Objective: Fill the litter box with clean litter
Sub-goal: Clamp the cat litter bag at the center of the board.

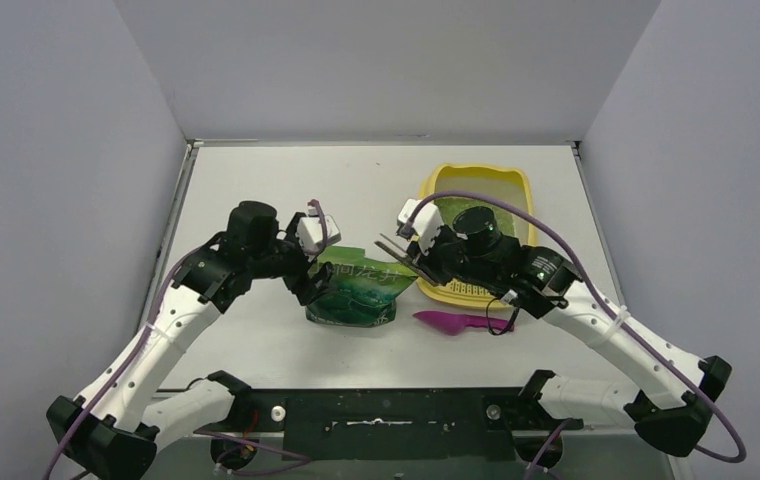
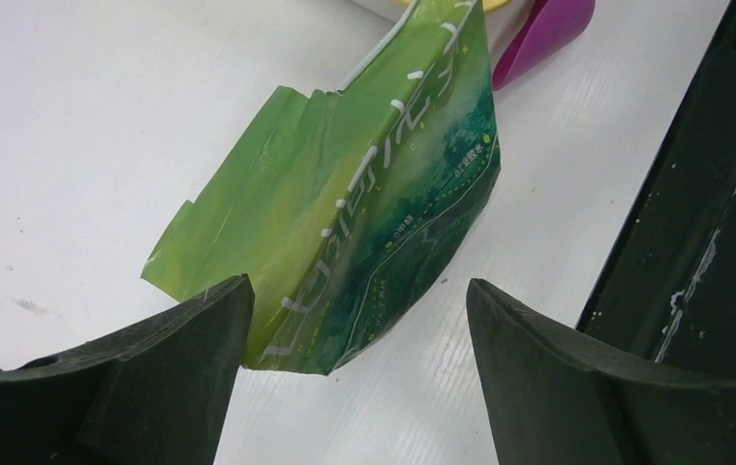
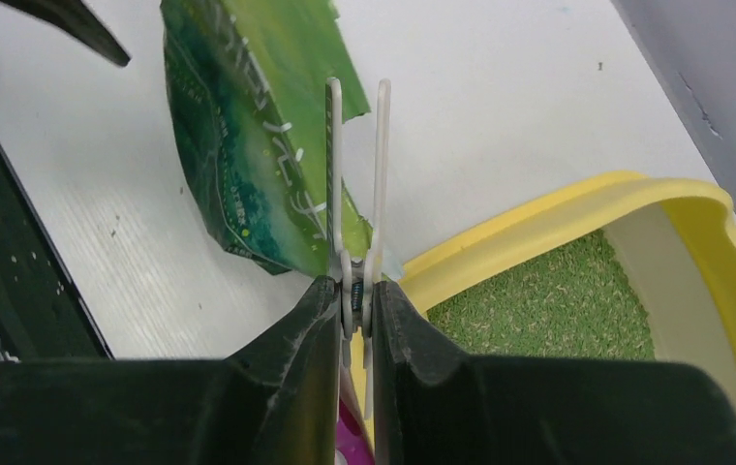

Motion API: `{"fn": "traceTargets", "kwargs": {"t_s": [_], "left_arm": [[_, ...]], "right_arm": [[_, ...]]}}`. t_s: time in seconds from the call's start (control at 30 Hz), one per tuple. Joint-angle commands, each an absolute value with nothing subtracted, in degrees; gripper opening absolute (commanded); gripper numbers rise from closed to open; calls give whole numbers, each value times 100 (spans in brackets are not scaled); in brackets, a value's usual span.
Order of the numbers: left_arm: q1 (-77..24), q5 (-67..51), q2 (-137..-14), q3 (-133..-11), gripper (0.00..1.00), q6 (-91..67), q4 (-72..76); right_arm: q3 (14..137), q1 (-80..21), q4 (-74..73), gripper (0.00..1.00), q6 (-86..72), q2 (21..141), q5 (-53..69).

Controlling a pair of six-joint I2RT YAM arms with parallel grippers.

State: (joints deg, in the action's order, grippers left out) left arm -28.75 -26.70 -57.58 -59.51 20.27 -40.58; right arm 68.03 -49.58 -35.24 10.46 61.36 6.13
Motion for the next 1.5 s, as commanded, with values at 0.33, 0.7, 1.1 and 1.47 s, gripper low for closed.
{"fn": "traceTargets", "kwargs": {"t_s": [0.33, 0.7, 1.1, 1.47], "left_arm": [[-2633, -2344, -6119, -5629, 63, 2465, -3732], [-2577, -2048, -6100, -5428, 26, 2584, -3685], [-2565, -2242, -6151, -5424, 2, 2593, -3694], [-2563, -2442, -5924, -5301, 0, 2566, -3573]], "right_arm": [[7447, -4984, -4898, 0, 3835, 6816, 1332], [7853, -5001, -4995, 0, 4143, 7402, 1037], [7787, -5045, -4799, 0, 3697, 7475, 1407], [7815, -5045, -4633, 0, 3655, 7764, 1223]]}}
